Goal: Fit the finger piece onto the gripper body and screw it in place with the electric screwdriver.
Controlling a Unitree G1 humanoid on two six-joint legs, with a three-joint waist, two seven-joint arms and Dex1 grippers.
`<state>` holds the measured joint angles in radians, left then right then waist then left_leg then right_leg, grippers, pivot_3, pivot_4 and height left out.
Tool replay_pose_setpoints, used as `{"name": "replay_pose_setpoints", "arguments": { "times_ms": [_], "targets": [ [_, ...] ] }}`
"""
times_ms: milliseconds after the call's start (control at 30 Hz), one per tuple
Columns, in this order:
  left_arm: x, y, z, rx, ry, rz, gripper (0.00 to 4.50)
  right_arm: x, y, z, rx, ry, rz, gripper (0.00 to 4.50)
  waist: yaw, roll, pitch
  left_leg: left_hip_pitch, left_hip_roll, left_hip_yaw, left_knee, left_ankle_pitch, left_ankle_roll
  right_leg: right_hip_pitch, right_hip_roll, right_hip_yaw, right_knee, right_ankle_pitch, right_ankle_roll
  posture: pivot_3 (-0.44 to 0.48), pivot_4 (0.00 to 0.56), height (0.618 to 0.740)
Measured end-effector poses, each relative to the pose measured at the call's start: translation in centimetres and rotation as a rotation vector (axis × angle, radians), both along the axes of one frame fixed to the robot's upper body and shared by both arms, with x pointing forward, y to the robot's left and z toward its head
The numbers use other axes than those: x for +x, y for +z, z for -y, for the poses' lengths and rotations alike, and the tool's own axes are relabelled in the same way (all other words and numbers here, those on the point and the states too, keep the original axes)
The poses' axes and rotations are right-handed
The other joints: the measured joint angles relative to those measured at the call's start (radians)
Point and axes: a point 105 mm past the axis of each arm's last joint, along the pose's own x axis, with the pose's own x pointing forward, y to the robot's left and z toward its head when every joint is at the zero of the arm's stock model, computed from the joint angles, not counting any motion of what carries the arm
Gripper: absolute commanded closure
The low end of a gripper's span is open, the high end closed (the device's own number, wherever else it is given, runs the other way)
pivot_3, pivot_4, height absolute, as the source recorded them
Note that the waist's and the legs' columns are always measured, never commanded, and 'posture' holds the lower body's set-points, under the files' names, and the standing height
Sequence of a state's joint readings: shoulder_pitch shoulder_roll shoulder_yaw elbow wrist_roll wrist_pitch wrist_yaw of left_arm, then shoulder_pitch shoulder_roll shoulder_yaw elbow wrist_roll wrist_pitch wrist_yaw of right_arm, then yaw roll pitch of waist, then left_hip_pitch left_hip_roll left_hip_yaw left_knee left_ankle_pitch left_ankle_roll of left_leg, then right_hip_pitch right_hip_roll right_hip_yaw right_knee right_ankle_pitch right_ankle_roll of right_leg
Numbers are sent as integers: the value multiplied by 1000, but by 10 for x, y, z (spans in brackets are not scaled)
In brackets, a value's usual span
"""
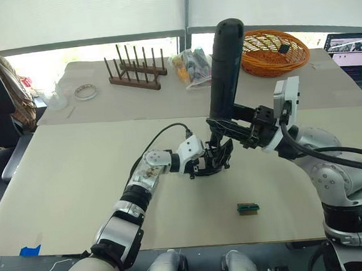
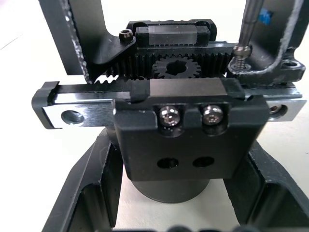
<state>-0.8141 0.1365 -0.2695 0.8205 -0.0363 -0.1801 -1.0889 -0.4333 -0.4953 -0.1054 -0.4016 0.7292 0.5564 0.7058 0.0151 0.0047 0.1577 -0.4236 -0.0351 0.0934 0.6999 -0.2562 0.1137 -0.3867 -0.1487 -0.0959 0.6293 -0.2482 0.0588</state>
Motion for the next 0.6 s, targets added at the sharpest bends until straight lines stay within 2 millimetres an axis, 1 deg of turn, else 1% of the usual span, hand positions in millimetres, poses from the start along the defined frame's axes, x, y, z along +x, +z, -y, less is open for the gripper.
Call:
{"name": "replay_pose_setpoints", "arguments": {
  "times_ms": [100, 400, 600],
  "targets": [
    [0, -1, -1, -1, -4, 7, 2175, -2, -3, 1, 20, -5, 7, 2526, -1, -2, -1, 0, 0, 0, 0, 0, 0, 0, 0, 0, 0, 0, 0, 0, 150, 740],
    [1, -1, -4, 1, -13, 3, 2175, -2, -5, -4, 2, 3, 37, 2526, -5, -2, -1, 1, 1, 0, -1, 0, 0, 0, 0, 0, 0, 0, 0, 0, 150, 740],
    [0, -1, -5, 1, -14, -2, 2175, -3, -9, -4, -4, 10, 32, 2526, -5, -5, -4, 1, 1, 0, -1, 0, 0, 0, 0, 0, 0, 0, 0, 0, 150, 740]
  ]
}}
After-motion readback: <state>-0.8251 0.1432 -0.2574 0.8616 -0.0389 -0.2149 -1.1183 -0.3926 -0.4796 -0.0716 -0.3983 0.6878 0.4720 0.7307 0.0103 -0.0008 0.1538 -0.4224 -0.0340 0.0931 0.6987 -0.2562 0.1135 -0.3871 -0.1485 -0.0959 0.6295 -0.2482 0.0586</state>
